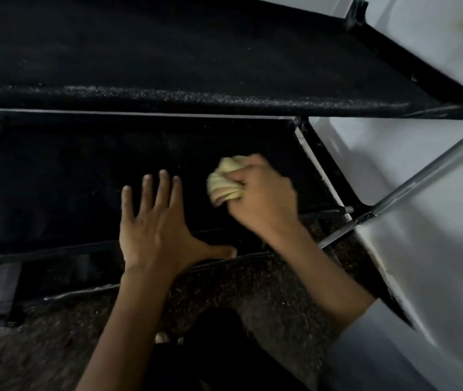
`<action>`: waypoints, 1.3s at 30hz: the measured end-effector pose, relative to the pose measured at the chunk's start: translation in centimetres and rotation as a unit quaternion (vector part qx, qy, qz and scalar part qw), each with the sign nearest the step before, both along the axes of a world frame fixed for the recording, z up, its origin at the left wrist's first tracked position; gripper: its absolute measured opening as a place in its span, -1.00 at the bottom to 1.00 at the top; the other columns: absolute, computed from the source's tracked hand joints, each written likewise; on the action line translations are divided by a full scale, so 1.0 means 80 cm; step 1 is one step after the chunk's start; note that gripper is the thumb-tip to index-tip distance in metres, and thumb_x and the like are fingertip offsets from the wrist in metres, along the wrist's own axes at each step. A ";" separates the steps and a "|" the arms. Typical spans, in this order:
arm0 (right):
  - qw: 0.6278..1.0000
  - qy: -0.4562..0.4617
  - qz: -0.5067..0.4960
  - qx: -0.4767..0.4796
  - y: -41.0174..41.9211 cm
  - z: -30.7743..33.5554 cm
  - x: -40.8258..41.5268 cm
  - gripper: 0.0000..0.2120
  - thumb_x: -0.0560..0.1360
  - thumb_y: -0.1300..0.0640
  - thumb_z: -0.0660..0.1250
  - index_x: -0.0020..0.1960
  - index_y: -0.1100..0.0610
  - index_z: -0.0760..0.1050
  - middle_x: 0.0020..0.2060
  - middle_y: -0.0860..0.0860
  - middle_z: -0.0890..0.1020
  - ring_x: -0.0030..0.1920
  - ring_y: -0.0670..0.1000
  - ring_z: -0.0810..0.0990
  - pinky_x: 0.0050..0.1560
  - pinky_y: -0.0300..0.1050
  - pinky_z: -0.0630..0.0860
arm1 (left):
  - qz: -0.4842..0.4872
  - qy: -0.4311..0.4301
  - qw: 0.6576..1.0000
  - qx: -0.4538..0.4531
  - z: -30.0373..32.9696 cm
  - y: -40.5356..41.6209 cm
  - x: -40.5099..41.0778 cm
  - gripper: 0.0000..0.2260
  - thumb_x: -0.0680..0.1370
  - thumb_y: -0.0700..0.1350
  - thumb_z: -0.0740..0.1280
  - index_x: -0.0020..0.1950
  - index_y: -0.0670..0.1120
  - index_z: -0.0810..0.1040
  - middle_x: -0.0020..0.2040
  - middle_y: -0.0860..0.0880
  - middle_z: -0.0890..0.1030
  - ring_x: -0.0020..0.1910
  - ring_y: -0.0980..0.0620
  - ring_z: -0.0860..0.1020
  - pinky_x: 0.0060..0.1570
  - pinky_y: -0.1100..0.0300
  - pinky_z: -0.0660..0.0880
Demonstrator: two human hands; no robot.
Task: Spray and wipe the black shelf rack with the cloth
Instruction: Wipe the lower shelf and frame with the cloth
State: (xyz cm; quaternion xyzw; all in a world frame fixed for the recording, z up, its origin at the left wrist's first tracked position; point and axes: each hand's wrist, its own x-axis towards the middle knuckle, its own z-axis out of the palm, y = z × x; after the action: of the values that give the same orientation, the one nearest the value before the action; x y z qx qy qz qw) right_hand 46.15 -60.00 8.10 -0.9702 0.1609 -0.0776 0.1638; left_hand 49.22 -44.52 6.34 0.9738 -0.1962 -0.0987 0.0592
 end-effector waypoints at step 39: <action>0.978 0.038 -0.099 -0.182 -0.144 -0.011 0.072 -0.66 0.53 0.25 0.29 0.30 0.14 0.44 0.34 0.12 0.38 0.18 0.20 0.50 0.18 0.01 0.40 | 0.048 -0.028 0.998 -0.007 -0.007 -0.010 -0.005 0.26 -0.01 0.72 -0.14 0.56 0.04 -0.08 0.57 0.04 -0.10 0.54 -0.02 -0.12 0.49 -0.12 -0.09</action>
State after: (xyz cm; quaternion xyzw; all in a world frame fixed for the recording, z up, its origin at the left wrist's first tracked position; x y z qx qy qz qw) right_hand 51.95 -71.50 7.23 -0.9653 0.2451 -0.0846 -0.0298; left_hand 48.82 -45.31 5.75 0.9841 -0.1512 -0.0668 0.0649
